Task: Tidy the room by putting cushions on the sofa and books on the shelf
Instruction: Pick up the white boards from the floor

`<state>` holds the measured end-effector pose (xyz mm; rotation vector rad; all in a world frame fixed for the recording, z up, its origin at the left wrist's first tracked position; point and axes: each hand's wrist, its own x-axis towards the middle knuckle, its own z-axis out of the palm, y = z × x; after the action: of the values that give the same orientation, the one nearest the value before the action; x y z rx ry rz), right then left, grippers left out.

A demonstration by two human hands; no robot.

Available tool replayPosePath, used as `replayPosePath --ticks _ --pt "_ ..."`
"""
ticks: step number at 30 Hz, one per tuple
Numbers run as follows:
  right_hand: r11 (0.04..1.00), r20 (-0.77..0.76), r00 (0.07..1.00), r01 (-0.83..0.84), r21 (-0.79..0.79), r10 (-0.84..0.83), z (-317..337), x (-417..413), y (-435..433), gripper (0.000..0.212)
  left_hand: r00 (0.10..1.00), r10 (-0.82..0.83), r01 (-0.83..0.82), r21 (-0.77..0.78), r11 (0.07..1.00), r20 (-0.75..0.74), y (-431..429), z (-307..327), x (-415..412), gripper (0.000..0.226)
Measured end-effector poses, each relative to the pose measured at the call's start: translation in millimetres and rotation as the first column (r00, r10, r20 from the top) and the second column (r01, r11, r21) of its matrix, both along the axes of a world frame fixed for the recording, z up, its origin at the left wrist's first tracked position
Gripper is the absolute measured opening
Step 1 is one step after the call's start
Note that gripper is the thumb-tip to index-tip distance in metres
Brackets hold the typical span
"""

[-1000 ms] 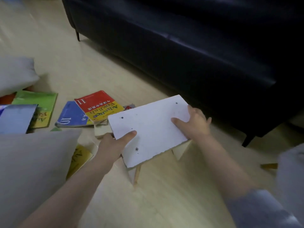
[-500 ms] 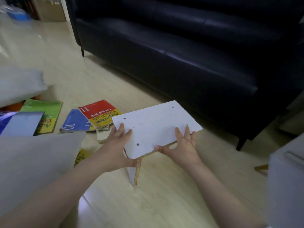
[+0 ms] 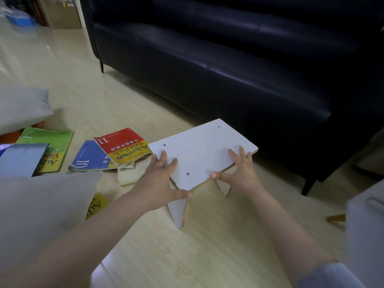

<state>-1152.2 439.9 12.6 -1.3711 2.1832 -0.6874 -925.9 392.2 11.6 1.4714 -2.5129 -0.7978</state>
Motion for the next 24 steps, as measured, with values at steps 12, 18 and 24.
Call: replayPosePath --ticks 12,18,24 --pt "0.991 0.103 0.991 0.096 -0.090 -0.086 2.5 -26.1 -66.8 0.081 0.988 0.129 -0.122 -0.074 0.990 0.088 -49.7 4.6 -50.5 0.108" --pt "0.994 0.136 0.990 0.040 -0.103 -0.026 -3.8 -35.1 -89.2 0.080 0.976 0.198 -0.187 -0.112 0.976 0.095 -59.6 1.3 -59.9 0.108" --pt "0.993 0.121 0.993 0.024 -0.112 -0.011 -6.5 -37.2 -103.0 0.078 0.977 0.199 -0.192 -0.097 0.977 0.075 -74.9 -0.7 -62.5 0.108"
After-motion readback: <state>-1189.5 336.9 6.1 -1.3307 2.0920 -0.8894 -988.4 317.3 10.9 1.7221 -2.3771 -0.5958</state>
